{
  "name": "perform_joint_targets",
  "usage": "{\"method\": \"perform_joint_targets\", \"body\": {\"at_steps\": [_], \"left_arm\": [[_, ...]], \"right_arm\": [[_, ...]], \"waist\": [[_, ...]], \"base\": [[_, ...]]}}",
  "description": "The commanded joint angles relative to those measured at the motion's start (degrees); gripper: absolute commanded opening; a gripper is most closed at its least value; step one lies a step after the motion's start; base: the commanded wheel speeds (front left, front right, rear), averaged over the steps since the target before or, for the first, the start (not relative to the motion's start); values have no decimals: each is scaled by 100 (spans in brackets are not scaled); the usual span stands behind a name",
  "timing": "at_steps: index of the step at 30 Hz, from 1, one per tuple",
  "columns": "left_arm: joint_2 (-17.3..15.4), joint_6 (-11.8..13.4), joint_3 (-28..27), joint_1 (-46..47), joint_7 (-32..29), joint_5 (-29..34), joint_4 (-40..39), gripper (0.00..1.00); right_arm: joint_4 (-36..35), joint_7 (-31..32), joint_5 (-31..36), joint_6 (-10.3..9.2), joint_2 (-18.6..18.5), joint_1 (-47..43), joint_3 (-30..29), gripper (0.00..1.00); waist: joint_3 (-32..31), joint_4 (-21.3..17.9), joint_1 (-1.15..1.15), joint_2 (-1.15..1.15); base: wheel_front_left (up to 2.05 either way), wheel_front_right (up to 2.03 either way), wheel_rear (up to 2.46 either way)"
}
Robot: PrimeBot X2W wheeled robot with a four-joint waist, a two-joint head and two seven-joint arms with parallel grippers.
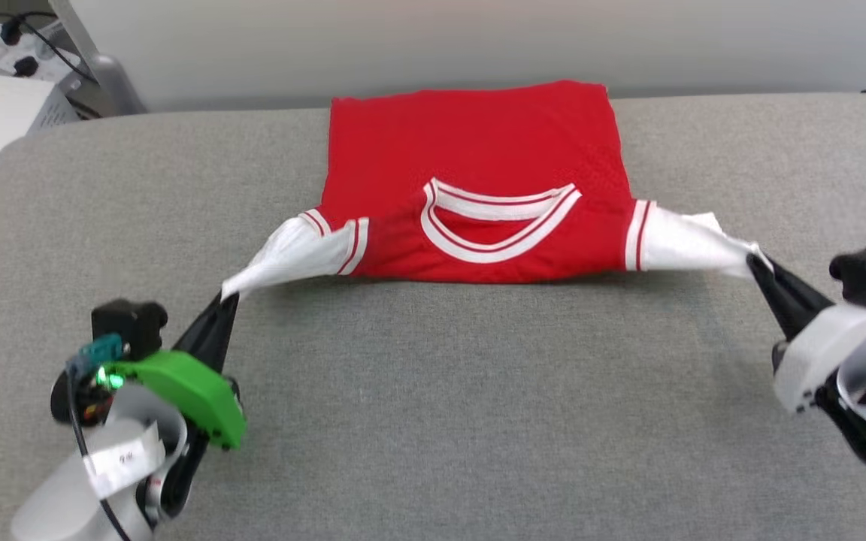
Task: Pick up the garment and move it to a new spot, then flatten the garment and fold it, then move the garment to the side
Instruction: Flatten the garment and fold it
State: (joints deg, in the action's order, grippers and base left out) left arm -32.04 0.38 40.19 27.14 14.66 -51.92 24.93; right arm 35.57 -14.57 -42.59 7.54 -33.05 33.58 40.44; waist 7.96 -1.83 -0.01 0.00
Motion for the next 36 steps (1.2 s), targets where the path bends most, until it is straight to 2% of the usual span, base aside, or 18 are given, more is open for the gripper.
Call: {"method": "perform_joint_targets", "body": {"at_steps": [1,6,11,16,24,25,26,27,28,33,36], "left_arm": [[-71,56,-62,-298,33,45,-53,0],[-92,151,-185,-1243,33,99,-128,0],[35,285,-343,-1919,33,163,-158,0],[130,385,-523,-2469,33,324,-164,0],[288,337,-797,-2821,33,516,-205,0],[308,333,-817,-2818,33,553,-212,0],[335,333,-843,-2806,34,601,-224,0],[357,335,-866,-2794,34,639,-237,0],[383,337,-886,-2776,34,691,-255,0],[484,382,-980,-2665,34,914,-416,0],[514,471,-1075,-2593,34,1060,-575,0]], "right_arm": [[-71,-42,-82,-5,-97,-303,-34,0],[-216,-42,-280,-5,-295,-1335,-323,0],[-316,-42,-323,-5,-337,-2242,-801,0],[-511,-42,-304,-5,-260,-3110,-1419,0],[-845,229,-115,-5,-84,-3969,-1974,0],[-898,304,-105,-5,-45,-3990,-2015,17],[-979,375,-57,-5,-15,-3987,-2069,40],[-1046,424,-2,-5,1,-3972,-2116,67],[-1129,493,68,-5,18,-3945,-2173,100],[-1608,707,361,-5,-15,-3747,-2576,100],[-2052,667,563,-5,-99,-3479,-3090,100]], "waist": [[-322,42,1,0],[-560,63,1,0],[-668,86,1,0],[-735,124,1,0],[-718,185,1,0],[-711,186,1,0],[-701,187,1,0],[-693,188,1,0],[-685,188,1,0],[-598,250,1,0],[-468,324,1,0]], "base": [[0,0,0],[0,0,0],[0,0,0],[0,0,0],[0,0,0],[0,0,0],[0,0,0],[0,0,0],[0,0,0],[0,0,0],[0,0,0]]}}
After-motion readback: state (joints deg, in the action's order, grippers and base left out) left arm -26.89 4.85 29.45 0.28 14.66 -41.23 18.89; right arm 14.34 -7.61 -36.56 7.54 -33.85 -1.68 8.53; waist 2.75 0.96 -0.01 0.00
